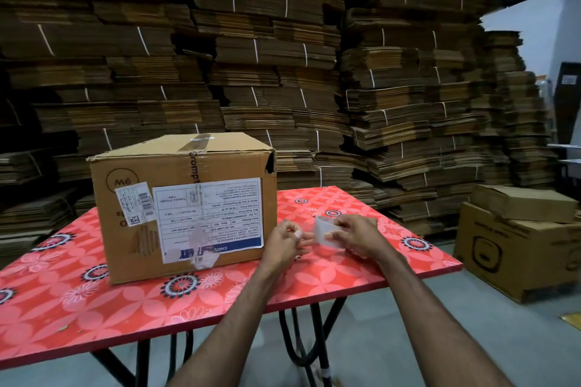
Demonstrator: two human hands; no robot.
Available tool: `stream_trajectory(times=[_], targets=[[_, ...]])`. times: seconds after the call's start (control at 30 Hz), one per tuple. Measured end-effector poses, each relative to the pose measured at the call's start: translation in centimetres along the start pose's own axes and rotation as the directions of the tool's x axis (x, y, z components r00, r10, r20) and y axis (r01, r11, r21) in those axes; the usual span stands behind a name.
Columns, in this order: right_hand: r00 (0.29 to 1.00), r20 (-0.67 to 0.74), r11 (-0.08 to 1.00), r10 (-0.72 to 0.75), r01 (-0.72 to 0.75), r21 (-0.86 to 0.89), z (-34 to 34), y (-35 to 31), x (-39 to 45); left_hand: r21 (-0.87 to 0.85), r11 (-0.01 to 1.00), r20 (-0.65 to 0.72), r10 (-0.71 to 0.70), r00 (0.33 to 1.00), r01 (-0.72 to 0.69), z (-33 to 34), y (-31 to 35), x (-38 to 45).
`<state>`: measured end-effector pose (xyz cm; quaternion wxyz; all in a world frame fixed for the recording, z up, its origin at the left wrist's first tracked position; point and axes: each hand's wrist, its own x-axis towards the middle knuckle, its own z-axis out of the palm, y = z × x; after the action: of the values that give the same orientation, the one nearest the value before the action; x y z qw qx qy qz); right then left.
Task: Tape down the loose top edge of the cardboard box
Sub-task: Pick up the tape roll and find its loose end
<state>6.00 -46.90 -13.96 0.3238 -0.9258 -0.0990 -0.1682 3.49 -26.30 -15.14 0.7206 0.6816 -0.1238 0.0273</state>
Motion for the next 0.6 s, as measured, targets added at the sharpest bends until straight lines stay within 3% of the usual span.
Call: stream_trajectory(times=[0.17, 0.4, 0.53, 0.6], targets=[[1.0, -0.008, 0.987, -0.018, 0.017, -0.162, 0.6, -0.9, 0.7, -0.055, 0.998, -0.021, -0.028, 0.999, 0.027, -0.2, 0.1, -0.5], [0.999, -0.043, 0.986, 0.004, -0.011, -0.168, 1.4, -1.1, 1.4, -0.043, 0.999, -0.054, 0.011, 0.998, -0.014, -0.4, 0.5, -1.1], [0.998, 0.029, 0.99, 0.061, -0.056, -0.126, 0.7, -0.8, 1.1, -0.015, 1.0, -0.091, 0.007, 0.996, -0.008, -0.6, 0.3, -1.2], [0.996, 0.081, 0.995, 0.038, -0.045, 0.091, -0.2, -0.6, 0.4, -0.002, 1.0, -0.093, 0.008, 0.996, -0.008, -0.6, 0.4, -1.3]])
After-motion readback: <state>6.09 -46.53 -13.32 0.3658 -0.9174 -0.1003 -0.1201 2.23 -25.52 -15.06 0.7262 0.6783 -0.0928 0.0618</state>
